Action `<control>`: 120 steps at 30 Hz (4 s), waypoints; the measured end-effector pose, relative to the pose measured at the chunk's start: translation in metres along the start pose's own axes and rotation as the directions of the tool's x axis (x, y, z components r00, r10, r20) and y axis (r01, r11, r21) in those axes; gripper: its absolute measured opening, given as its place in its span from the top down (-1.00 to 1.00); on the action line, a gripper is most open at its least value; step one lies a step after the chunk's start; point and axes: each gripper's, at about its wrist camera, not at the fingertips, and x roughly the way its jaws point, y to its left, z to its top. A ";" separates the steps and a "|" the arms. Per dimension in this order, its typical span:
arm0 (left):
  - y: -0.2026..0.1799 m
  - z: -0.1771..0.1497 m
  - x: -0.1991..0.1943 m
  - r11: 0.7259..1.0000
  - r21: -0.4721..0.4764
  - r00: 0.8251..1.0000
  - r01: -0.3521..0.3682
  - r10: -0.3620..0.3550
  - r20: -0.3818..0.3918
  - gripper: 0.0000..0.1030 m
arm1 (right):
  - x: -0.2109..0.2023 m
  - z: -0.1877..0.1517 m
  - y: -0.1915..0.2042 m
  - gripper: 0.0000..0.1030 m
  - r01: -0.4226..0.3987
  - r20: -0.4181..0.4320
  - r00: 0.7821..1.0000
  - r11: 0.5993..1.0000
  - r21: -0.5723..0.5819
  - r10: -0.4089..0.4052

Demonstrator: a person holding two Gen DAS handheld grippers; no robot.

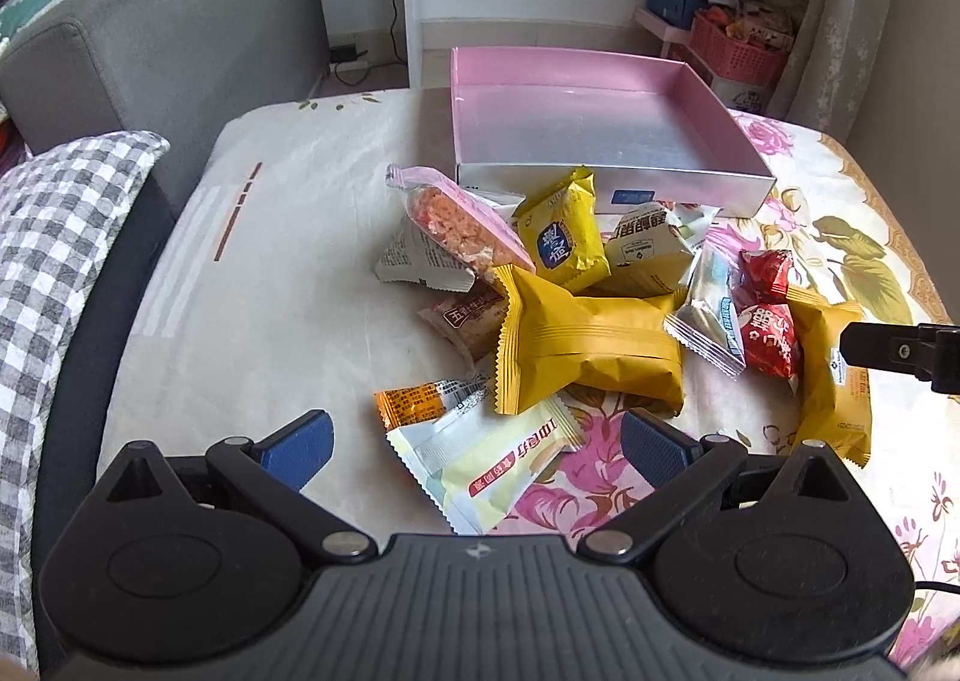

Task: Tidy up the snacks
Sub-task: 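Grasp a yellow waffle pack with the left gripper while the right gripper grasps another, then carry both yellow packs into the pink box and open both grippers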

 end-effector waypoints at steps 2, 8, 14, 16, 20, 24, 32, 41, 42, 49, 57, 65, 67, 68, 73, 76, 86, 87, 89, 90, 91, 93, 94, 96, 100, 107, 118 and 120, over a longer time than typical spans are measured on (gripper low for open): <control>0.008 0.003 0.006 0.999 -0.008 0.999 0.049 -0.049 -0.004 -0.94 | 0.006 0.003 -0.008 -1.00 -0.020 -0.034 0.999 0.999 0.043 0.022; 0.012 0.002 0.021 0.973 0.110 0.980 0.201 -0.201 -0.018 -0.58 | 0.026 0.001 -0.024 -1.00 -0.016 -0.149 0.988 0.991 0.130 0.035; -0.001 0.009 0.018 0.930 0.279 0.962 0.238 -0.266 0.066 -0.28 | 0.034 0.006 -0.033 -0.98 0.011 -0.144 0.990 0.987 0.161 0.013; -0.014 0.009 0.017 0.890 0.401 0.955 0.219 -0.280 0.101 -0.22 | 0.037 0.006 -0.033 -0.96 0.015 -0.153 0.988 0.986 0.169 0.011; -0.038 0.003 0.022 0.767 0.611 0.940 0.196 -0.324 0.105 -0.19 | 0.046 0.004 -0.031 -0.81 0.032 -0.180 0.984 0.986 0.164 -0.002; -0.055 0.004 0.036 0.707 0.683 0.945 0.185 -0.319 0.075 -0.17 | 0.055 0.000 -0.031 -0.64 0.049 -0.203 0.979 0.985 0.168 -0.015; -0.062 -0.002 0.051 0.669 0.727 0.964 0.154 -0.265 0.040 -0.19 | 0.060 -0.005 -0.035 -0.36 0.056 -0.225 0.974 0.983 0.173 -0.016; -0.062 -0.016 0.044 0.650 0.726 0.961 0.226 -0.269 -0.059 -0.30 | 0.057 -0.007 -0.037 -0.19 0.065 -0.217 0.976 0.983 0.172 -0.026; -0.062 -0.016 0.046 0.659 0.719 0.964 0.219 -0.258 -0.056 -0.29 | 0.056 -0.007 -0.038 -0.16 0.065 -0.215 0.976 0.983 0.174 -0.027; -0.059 -0.006 0.064 0.754 0.622 0.973 0.209 -0.221 -0.058 -0.13 | 0.056 -0.008 -0.042 -0.07 0.069 -0.197 0.980 0.981 0.184 -0.033; -0.061 -0.008 0.057 0.780 0.589 0.974 0.211 -0.221 -0.056 0.22 | 0.052 -0.009 -0.045 0.18 0.054 -0.177 0.984 0.982 0.182 -0.022; -0.052 -0.007 0.049 0.833 0.500 0.970 0.236 -0.229 -0.076 0.25 | 0.038 -0.005 -0.047 0.20 0.038 -0.139 0.990 0.981 0.192 -0.012; -0.049 -0.006 0.045 0.848 0.470 0.968 0.246 -0.238 -0.078 0.25 | 0.035 -0.004 -0.048 0.20 0.028 -0.129 0.992 0.979 0.201 -0.002; -0.047 -0.006 0.043 0.853 0.457 0.967 0.251 -0.242 -0.079 0.25 | 0.033 -0.003 -0.048 0.20 0.024 -0.124 0.992 0.978 0.206 0.002; -0.039 0.000 0.033 0.882 0.394 0.965 0.259 -0.254 -0.065 0.26 | 0.021 0.009 -0.049 0.20 -0.024 -0.079 0.996 0.969 0.245 0.045; -0.032 0.005 0.022 0.896 0.356 0.963 0.263 -0.268 -0.037 0.26 | 0.015 0.020 -0.044 0.20 -0.056 -0.039 0.997 0.962 0.267 0.069; -0.016 0.030 0.001 0.945 0.223 0.962 0.239 -0.262 0.081 0.27 | 0.023 0.053 -0.024 0.20 -0.112 0.022 0.994 0.933 0.343 0.111; -0.015 0.034 0.002 0.952 0.200 0.963 0.232 -0.253 0.088 0.27 | 0.025 0.056 -0.023 0.20 -0.119 0.026 0.993 0.929 0.352 0.117; -0.014 0.043 0.004 0.963 0.165 0.967 0.214 -0.233 0.101 0.27 | 0.028 0.062 -0.021 0.20 -0.131 0.034 0.991 0.920 0.371 0.127; -0.016 0.048 0.005 0.968 0.150 0.970 0.202 -0.219 0.110 0.27 | 0.029 0.065 -0.021 0.20 -0.137 0.039 0.990 0.913 0.384 0.133; -0.017 0.054 0.007 0.971 0.142 0.970 0.195 -0.212 0.120 0.27 | 0.031 0.068 -0.021 0.20 -0.144 0.044 0.989 0.906 0.398 0.138; -0.019 0.063 0.008 0.974 0.132 0.970 0.183 -0.201 0.138 0.27 | 0.034 0.076 -0.020 0.20 -0.159 0.056 0.987 0.895 0.417 0.149; -0.021 0.068 0.010 0.976 0.132 0.971 0.174 -0.193 0.145 0.27 | 0.035 0.080 -0.019 0.20 -0.164 0.062 0.986 0.891 0.423 0.153; -0.027 0.078 0.016 0.979 0.139 0.973 0.150 -0.171 0.155 0.27 | 0.039 0.089 -0.016 0.20 -0.175 0.069 0.985 0.889 0.422 0.161; -0.032 0.098 0.032 0.985 0.124 0.976 0.117 -0.138 0.171 0.27 | 0.051 0.108 -0.014 0.20 -0.194 0.080 0.981 0.889 0.415 0.176; -0.037 0.118 0.066 0.993 0.076 0.976 0.095 -0.107 0.188 0.27 | 0.081 0.132 -0.016 0.20 -0.226 0.116 0.974 0.899 0.375 0.196; -0.037 0.135 0.113 0.995 0.081 0.976 0.052 -0.068 0.209 0.26 | 0.130 0.145 -0.015 0.19 -0.199 0.126 0.977 0.946 0.255 0.172; -0.039 0.136 0.118 0.995 0.091 0.977 0.043 -0.060 0.204 0.26 | 0.136 0.145 -0.015 0.18 -0.206 0.124 0.976 0.948 0.244 0.180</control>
